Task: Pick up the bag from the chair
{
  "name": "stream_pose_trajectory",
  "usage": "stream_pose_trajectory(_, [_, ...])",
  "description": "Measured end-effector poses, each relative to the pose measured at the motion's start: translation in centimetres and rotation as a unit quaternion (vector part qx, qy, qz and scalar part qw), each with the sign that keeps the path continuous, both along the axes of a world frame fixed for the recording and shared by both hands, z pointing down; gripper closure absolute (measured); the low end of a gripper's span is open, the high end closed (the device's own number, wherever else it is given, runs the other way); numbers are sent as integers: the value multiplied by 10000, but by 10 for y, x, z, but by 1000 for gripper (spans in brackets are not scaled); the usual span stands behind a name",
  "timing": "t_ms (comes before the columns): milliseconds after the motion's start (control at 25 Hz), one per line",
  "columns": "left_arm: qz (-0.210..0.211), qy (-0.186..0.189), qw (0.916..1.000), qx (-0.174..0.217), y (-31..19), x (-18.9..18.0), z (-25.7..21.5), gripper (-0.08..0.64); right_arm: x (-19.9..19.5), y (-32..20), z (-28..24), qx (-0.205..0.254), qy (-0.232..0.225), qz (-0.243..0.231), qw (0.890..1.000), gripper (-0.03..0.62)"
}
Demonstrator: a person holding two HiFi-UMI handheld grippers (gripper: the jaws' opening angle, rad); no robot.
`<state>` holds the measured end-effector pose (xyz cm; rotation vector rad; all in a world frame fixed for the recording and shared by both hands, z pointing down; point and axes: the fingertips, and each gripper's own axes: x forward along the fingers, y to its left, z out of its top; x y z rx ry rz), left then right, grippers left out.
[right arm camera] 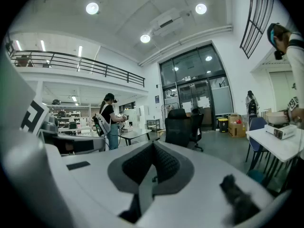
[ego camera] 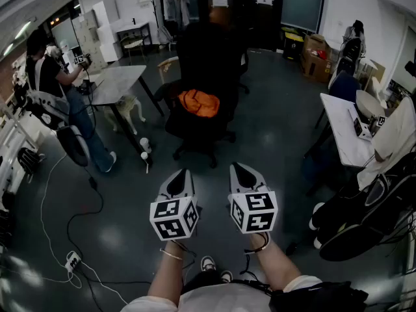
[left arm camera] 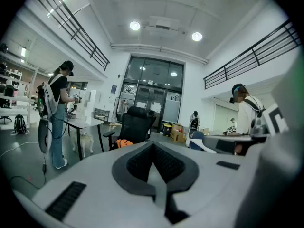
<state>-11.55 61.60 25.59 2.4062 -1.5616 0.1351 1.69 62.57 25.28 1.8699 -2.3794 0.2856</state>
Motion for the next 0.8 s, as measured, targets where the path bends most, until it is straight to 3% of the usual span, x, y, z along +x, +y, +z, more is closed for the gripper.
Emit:
stream_pose_trajectory(560, [-36, 80, 10000, 0, -54, -28, 7, 548, -27, -50, 13, -295, 13, -190, 9994, 560])
stream_pose_trajectory(800, [-5, 107, 9999, -48, -83, -49, 10, 548, -46, -77, 7, -169, 98, -76, 9998, 561])
